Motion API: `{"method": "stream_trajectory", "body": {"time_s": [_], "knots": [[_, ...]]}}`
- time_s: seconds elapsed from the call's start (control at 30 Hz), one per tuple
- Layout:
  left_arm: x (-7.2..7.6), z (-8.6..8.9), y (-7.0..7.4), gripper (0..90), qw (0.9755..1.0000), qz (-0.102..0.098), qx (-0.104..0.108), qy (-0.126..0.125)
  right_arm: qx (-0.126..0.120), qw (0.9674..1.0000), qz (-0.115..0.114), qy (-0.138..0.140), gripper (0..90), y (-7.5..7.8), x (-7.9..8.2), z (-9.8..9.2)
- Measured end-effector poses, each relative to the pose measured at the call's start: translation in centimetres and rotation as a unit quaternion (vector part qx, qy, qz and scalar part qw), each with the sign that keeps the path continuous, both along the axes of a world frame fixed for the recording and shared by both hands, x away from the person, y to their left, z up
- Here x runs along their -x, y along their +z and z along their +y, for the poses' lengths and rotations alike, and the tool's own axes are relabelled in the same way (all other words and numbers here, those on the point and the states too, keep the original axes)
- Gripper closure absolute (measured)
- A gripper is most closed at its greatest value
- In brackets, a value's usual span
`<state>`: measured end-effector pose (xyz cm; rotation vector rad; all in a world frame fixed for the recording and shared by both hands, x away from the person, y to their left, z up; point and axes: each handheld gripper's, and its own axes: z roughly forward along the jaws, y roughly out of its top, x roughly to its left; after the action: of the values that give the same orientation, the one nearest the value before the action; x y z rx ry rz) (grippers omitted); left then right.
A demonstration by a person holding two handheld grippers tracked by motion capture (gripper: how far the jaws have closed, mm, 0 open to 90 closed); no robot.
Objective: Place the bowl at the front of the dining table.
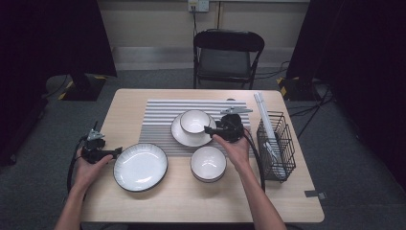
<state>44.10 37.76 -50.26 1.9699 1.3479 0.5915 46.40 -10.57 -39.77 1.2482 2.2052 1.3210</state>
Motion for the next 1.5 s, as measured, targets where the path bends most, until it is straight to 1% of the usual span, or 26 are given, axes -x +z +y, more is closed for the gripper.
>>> {"method": "stream_trajectory", "body": {"time_s": [0.17,0.23,0.3,0.4,0.47,0.53,0.57,0.6,0.67,0.73,0.8,0.9,1.0,1.17,1.27,1.33,1.4,1.5], "knots": [[0.0,0.0,0.0,16.0,1.0000,0.000,0.000,0.000,-0.012,0.9999,0.008,0.006,42.5,0.3,0.7,-0.6],[0.0,0.0,0.0,16.0,1.0000,0.000,0.000,-0.001,-0.026,0.9995,0.011,0.014,41.7,0.5,1.1,-0.7],[0.0,0.0,0.0,16.1,1.0000,0.000,0.000,0.000,-0.023,0.9997,0.003,0.012,41.6,0.8,1.5,-0.7],[0.0,0.0,0.0,16.0,1.0000,0.000,0.000,0.000,-0.024,0.9996,0.003,0.014,41.2,0.9,1.9,-0.9],[0.0,0.0,0.0,16.0,1.0000,0.000,0.000,0.000,-0.036,0.9991,0.012,0.019,40.8,0.9,2.1,-1.2],[0.0,0.0,0.0,16.1,1.0000,0.000,0.000,0.000,-0.026,0.9996,0.006,0.013,40.3,1.0,2.4,-1.3],[0.0,0.0,0.0,16.1,1.0000,0.000,0.000,0.000,-0.025,0.9996,0.005,0.013,40.1,1.0,2.5,-1.4],[0.0,0.0,0.0,16.1,1.0000,0.000,0.000,0.000,-0.027,0.9995,0.005,0.016,40.0,1.1,2.6,-1.5],[0.0,0.0,0.0,16.1,1.0000,-0.001,0.002,0.000,-0.028,0.9995,0.000,0.015,40.0,1.2,2.9,-1.7],[0.0,0.0,0.0,16.0,1.0000,0.000,0.001,-0.001,-0.028,0.9995,0.001,0.014,38.9,1.4,3.3,-1.8],[0.0,0.0,0.0,16.0,1.0000,0.000,0.000,-0.001,-0.024,0.9996,-0.006,0.015,39.0,1.5,3.7,-2.0],[-0.1,0.0,0.0,15.8,1.0000,-0.001,0.002,-0.001,-0.027,0.9995,-0.007,0.012,39.1,1.7,4.3,-2.5],[-0.1,0.0,0.0,15.9,1.0000,-0.001,0.002,-0.001,-0.028,0.9994,-0.016,0.013,39.5,1.8,4.9,-3.1],[-0.1,0.0,0.0,15.9,1.0000,-0.001,0.002,-0.001,-0.027,0.9995,-0.016,0.008,39.2,1.9,5.5,-4.0],[-0.1,0.0,0.0,15.8,1.0000,-0.001,0.002,-0.001,-0.024,0.9993,-0.029,-0.002,40.3,2.2,6.1,-4.4],[-0.1,0.0,0.0,15.8,1.0000,0.000,0.002,-0.001,-0.024,0.9992,-0.030,0.000,40.3,2.5,6.3,-4.7],[-0.1,0.0,0.0,15.9,1.0000,-0.001,0.002,-0.001,-0.017,0.9992,-0.037,-0.003,40.3,2.9,6.6,-4.9],[-0.1,0.0,0.0,15.8,1.0000,-0.001,0.002,-0.001,-0.021,0.9993,-0.031,0.001,40.1,3.0,6.9,-5.3]]}}
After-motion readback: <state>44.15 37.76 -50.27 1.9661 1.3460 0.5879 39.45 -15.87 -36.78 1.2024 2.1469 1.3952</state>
